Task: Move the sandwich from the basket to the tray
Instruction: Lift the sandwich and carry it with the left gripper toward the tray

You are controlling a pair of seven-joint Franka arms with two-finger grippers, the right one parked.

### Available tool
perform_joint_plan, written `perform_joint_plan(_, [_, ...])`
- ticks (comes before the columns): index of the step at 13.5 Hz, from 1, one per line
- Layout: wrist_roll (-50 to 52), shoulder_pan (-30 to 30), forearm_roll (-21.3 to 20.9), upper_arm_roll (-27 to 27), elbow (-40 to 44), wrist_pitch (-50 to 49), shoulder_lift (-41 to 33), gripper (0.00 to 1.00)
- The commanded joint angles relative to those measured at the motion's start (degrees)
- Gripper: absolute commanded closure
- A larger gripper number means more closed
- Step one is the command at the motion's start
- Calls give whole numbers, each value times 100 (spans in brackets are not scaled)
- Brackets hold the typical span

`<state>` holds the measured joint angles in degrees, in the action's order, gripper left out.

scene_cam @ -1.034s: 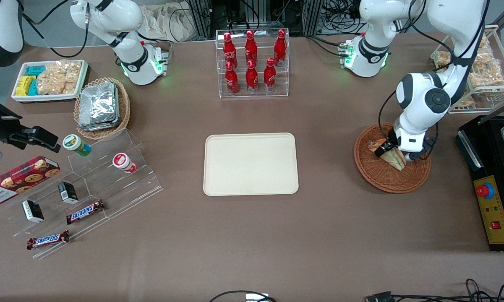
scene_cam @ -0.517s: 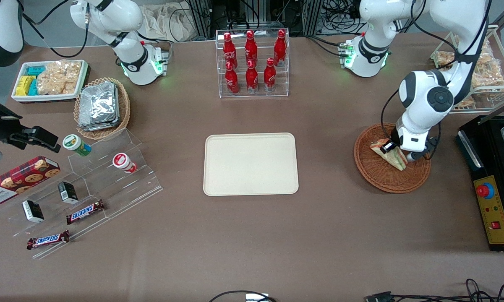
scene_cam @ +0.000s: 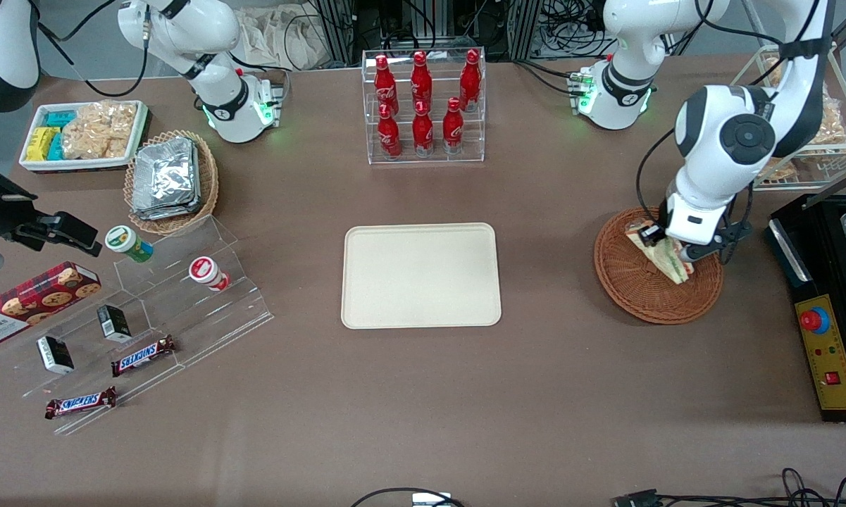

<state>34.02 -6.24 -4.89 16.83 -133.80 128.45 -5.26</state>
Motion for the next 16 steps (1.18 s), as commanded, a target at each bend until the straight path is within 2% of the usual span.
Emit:
perform_joint_plan(1, [-98, 0, -21, 530, 476, -224, 78, 99])
perform_joint_plan(5, [-1, 0, 59, 944, 794, -276, 263, 98])
perform_joint_plan(7, [8, 0, 146, 1033, 837, -268, 306, 93])
perform_joint_plan(10, [-106, 0, 147, 1339, 890, -233, 368, 94])
perform_joint_plan(14, [-368, 9, 50, 2007, 1425, -232, 929, 92])
perform_joint_plan(16, [-379, 9, -317, 2271, 1549, -232, 1246, 90])
